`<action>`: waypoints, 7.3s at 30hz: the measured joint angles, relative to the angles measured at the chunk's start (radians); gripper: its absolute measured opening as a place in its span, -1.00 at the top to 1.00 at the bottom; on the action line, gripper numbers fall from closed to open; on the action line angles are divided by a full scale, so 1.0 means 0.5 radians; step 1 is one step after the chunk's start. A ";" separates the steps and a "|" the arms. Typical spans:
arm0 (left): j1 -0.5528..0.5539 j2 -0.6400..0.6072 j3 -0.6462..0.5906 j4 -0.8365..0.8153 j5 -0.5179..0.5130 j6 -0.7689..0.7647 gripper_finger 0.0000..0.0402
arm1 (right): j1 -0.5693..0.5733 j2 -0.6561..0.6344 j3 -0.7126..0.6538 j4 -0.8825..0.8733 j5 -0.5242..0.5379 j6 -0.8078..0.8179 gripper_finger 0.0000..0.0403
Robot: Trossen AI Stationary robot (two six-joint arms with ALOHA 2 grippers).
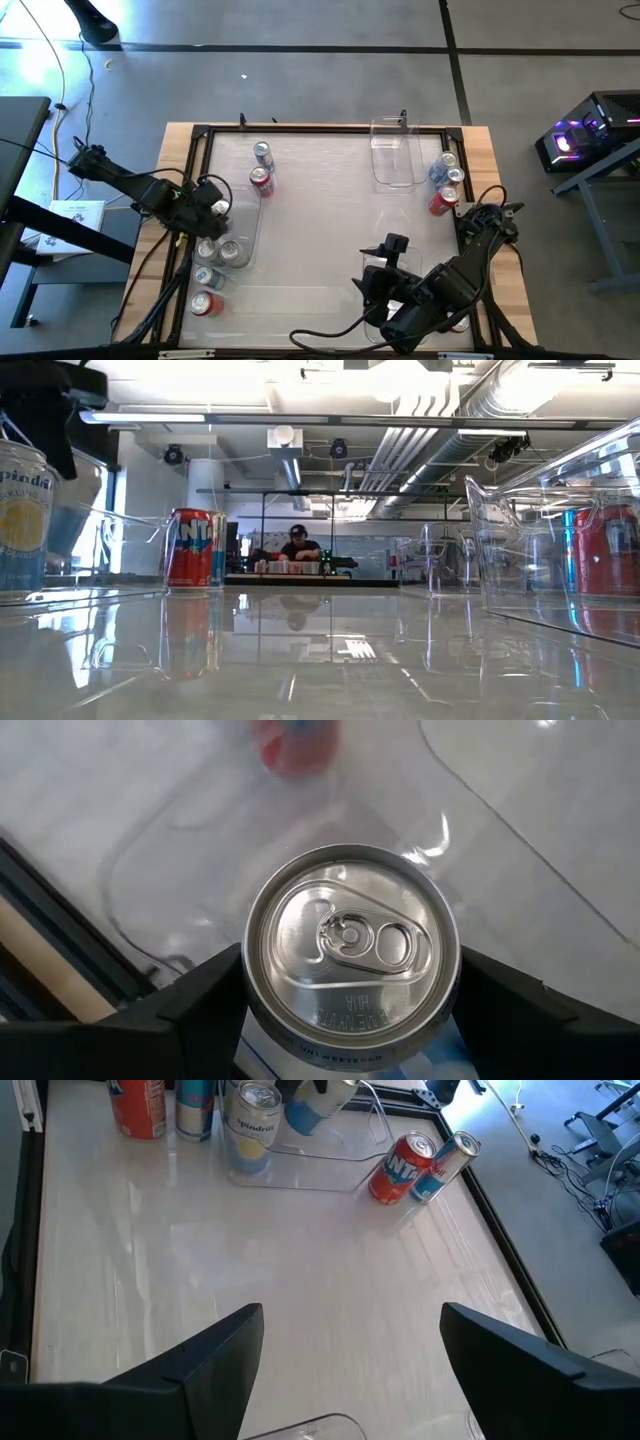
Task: Sort soda cans
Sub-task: Put the center blue and white soda can into the middle left transparent bin, then put the blue and white soda can into the middle left transparent bin
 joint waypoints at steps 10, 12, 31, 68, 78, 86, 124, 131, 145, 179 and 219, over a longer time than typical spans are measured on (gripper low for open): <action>-0.001 0.002 0.000 0.025 0.147 0.019 -0.44 | 0.000 0.000 0.000 0.000 0.000 0.002 -0.48; -0.001 0.002 0.000 0.025 0.155 0.019 -0.44 | 0.000 0.000 0.000 0.000 0.000 0.001 -0.48; 0.001 0.086 -0.043 0.112 0.342 0.006 -0.44 | 0.000 0.000 0.000 0.000 0.000 0.001 -0.48; -0.027 0.239 -0.042 0.179 0.539 0.464 -0.61 | 0.001 -0.002 0.000 0.001 -0.001 0.002 -0.48; -0.083 0.327 -0.036 0.181 0.582 0.586 -0.61 | 0.001 -0.002 -0.001 0.001 -0.001 -0.014 -0.48; 0.009 0.270 -0.029 0.156 0.634 0.580 -0.61 | 0.001 -0.002 -0.001 0.002 -0.001 -0.014 -0.48; 0.073 0.412 -0.026 0.167 0.886 0.483 -0.71 | 0.024 -0.002 -0.001 0.002 -0.001 -0.036 -0.48; 0.155 0.398 0.009 0.121 0.909 0.549 -0.69 | 0.024 -0.002 -0.001 0.002 -0.001 -0.052 -0.48; 0.179 0.396 0.130 0.032 0.823 0.718 -0.69 | 0.024 -0.002 -0.001 0.001 -0.001 -0.052 -0.48; 0.189 0.488 0.134 -0.260 0.729 0.390 -0.41 | 0.024 -0.002 -0.001 0.002 -0.001 -0.052 -0.48; 0.324 0.052 0.566 -0.127 0.379 0.657 -0.72 | -0.122 -0.002 -0.001 0.001 -0.618 -0.235 -0.48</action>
